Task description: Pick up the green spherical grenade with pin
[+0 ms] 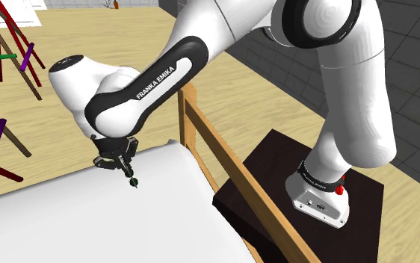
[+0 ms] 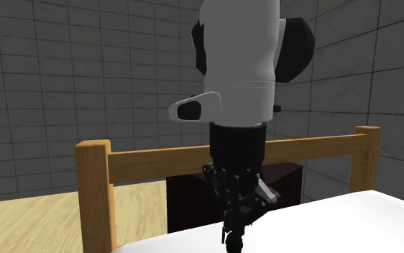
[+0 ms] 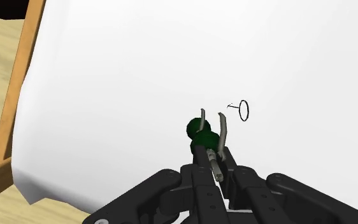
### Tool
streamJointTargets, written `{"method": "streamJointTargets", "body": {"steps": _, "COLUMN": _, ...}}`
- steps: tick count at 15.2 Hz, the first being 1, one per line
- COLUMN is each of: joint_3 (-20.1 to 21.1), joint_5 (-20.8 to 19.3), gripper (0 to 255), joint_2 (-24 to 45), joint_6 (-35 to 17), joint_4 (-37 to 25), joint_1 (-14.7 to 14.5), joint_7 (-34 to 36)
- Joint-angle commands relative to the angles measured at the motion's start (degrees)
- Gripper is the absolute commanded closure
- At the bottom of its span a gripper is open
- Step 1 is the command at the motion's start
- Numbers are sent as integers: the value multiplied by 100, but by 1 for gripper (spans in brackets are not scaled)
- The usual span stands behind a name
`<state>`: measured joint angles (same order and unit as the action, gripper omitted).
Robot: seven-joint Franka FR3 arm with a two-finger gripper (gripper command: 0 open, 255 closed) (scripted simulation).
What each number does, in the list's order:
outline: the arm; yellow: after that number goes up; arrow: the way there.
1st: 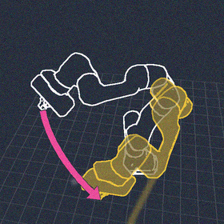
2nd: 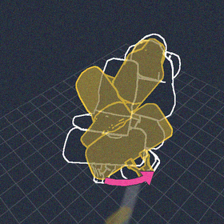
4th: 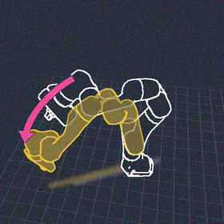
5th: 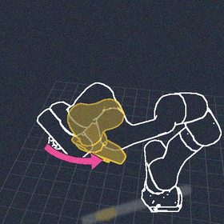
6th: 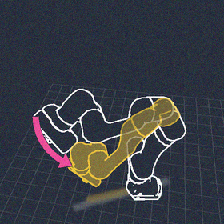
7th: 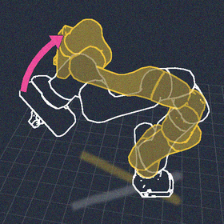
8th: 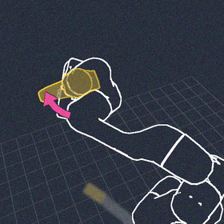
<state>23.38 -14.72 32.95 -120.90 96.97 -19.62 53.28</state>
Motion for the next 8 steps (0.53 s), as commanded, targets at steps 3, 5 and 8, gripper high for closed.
{"method": "streamJointTargets", "body": {"steps": 3, "joint_3": 47, "joint_5": 75, "gripper": 255, "joint_2": -164, "joint_6": 215, "joint_4": -58, "joint_1": 34, "joint_7": -48}}
{"method": "streamJointTargets", "body": {"steps": 5, "joint_3": 70, "joint_5": 113, "gripper": 255, "joint_2": -243, "joint_6": 329, "joint_4": -99, "joint_1": 47, "joint_7": -70}}
{"method": "streamJointTargets", "body": {"steps": 8, "joint_3": 82, "joint_5": 134, "gripper": 255, "joint_2": -287, "joint_6": 396, "joint_4": -125, "joint_1": 54, "joint_7": -83}}
